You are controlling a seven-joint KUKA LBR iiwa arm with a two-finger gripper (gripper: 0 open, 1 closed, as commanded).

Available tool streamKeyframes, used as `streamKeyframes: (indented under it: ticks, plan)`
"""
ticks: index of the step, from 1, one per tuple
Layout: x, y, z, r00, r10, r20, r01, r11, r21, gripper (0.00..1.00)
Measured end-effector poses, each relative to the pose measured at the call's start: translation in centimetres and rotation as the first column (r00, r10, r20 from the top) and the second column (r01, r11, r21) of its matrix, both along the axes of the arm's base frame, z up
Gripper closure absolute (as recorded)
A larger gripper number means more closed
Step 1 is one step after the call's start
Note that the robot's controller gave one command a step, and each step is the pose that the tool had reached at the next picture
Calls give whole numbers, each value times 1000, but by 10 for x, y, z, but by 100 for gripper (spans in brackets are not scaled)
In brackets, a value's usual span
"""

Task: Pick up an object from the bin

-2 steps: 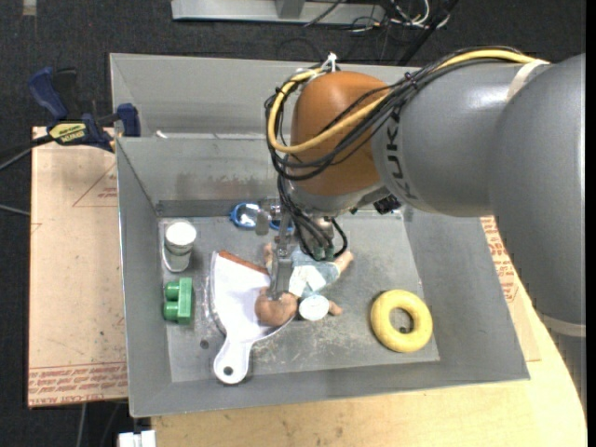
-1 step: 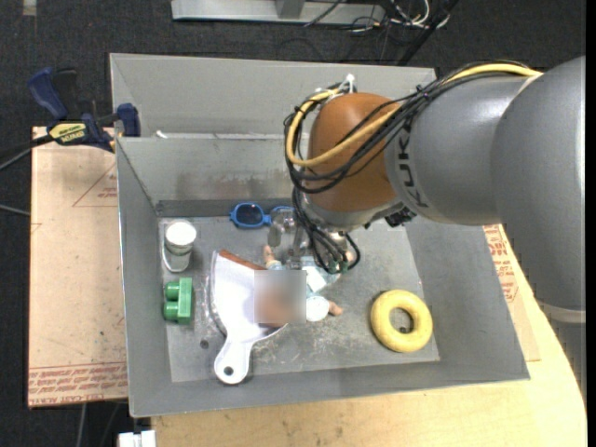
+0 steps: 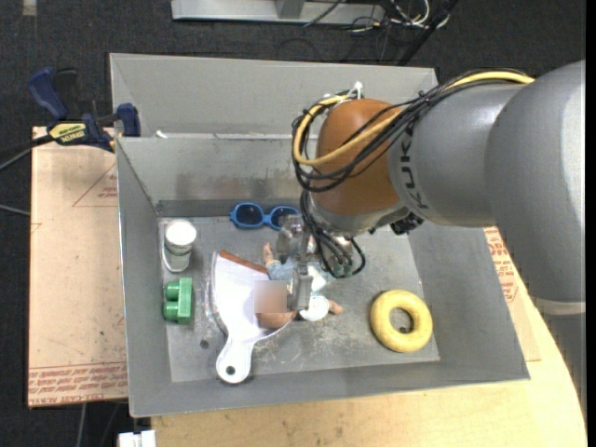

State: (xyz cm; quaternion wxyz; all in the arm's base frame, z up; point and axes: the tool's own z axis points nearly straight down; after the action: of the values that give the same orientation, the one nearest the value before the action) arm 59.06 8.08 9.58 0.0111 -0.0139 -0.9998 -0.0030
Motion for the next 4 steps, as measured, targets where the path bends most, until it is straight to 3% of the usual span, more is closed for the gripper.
streamKeyframes:
  ticks: [1, 2, 3, 4]
  plan:
    - [-7, 4, -8, 997, 79, 17, -79, 997, 7, 0]
    - [-9, 4, -20, 989, 150, -5, -150, 989, 8, 100]
    - [-7, 4, -19, 987, 161, -7, -161, 987, 9, 100]
    - [-10, 3, 9, 988, 155, -1, -155, 988, 7, 100]
